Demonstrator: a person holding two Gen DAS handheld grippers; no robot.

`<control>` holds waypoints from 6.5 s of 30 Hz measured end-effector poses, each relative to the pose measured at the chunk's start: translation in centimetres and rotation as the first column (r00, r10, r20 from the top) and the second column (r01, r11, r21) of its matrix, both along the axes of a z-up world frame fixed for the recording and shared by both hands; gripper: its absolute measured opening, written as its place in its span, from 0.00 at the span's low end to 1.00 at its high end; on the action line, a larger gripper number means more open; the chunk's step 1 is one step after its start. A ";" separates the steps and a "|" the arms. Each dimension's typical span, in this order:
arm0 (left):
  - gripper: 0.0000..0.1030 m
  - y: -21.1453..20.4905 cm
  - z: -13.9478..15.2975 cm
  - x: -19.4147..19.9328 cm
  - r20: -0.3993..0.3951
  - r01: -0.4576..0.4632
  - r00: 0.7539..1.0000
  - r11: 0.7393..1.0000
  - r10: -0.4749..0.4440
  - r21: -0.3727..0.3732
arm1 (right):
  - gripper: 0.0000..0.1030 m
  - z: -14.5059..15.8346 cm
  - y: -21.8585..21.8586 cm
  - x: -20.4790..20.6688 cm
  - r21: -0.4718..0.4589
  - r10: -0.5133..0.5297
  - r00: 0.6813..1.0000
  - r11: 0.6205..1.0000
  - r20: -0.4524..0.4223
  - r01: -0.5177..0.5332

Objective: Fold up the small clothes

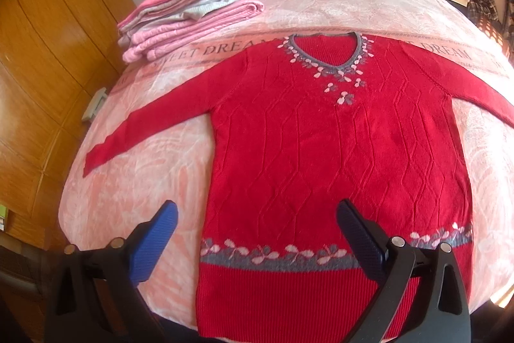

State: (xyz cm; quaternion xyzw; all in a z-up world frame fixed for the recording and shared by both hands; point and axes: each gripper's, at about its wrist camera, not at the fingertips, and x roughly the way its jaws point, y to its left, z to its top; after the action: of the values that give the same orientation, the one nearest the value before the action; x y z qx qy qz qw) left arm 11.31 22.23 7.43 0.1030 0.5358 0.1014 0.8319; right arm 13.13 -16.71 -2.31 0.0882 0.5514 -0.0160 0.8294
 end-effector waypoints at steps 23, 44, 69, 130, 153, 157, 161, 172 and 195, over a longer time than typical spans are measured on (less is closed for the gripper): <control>0.97 -14.7 -7.8 16.2 -0.013 0.028 0.999 0.993 -0.030 -0.116 | 0.97 -9.3 -32.4 8.9 -0.004 -0.333 0.936 0.942 -0.116 0.335; 0.97 -12.9 -8.4 14.9 0.013 0.015 1.000 0.999 -0.015 -0.037 | 0.08 -9.9 -35.1 6.9 0.081 -0.371 0.924 0.922 -0.094 0.379; 0.97 -5.7 -9.8 14.8 -0.025 -0.051 0.999 0.995 0.048 -0.088 | 0.07 -6.1 0.9 18.6 0.237 0.305 0.952 0.923 0.024 -0.302; 0.04 -16.2 -9.6 19.8 0.132 0.250 0.968 0.885 -0.214 -0.394 | 0.40 -7.0 -13.7 17.0 0.163 -0.011 0.998 0.987 0.060 0.001; 0.04 4.9 -12.1 21.2 0.134 -0.073 0.986 0.979 0.100 -0.190 | 0.48 -9.6 0.6 19.2 0.337 0.200 0.979 0.925 -0.033 -0.178; 0.04 5.0 -14.6 21.1 0.094 -0.085 0.991 0.984 0.100 -0.154 | 0.34 -10.6 1.8 19.2 0.261 0.204 0.978 0.948 -0.053 -0.184; 0.05 5.0 -17.4 21.2 0.026 -0.095 0.995 0.992 0.097 -0.085 | 0.30 -10.8 1.9 19.5 0.240 0.202 0.977 0.954 -0.074 -0.179; 0.20 6.1 -12.5 19.0 0.093 -0.064 0.991 0.948 0.098 -0.310 | 0.33 -5.0 3.3 19.4 0.228 0.245 0.968 0.941 0.047 -0.249; 0.62 16.7 -9.7 17.3 0.007 -0.142 0.988 0.941 0.151 -0.307 | 0.47 -3.7 10.2 19.9 0.167 0.229 0.971 0.962 -0.070 -0.215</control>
State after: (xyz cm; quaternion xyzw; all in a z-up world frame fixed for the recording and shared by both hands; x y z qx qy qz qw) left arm 28.60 38.89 -2.28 -0.0686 0.5386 0.0806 0.8359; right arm 33.01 -6.46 -5.98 0.0906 0.5937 0.1172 0.7909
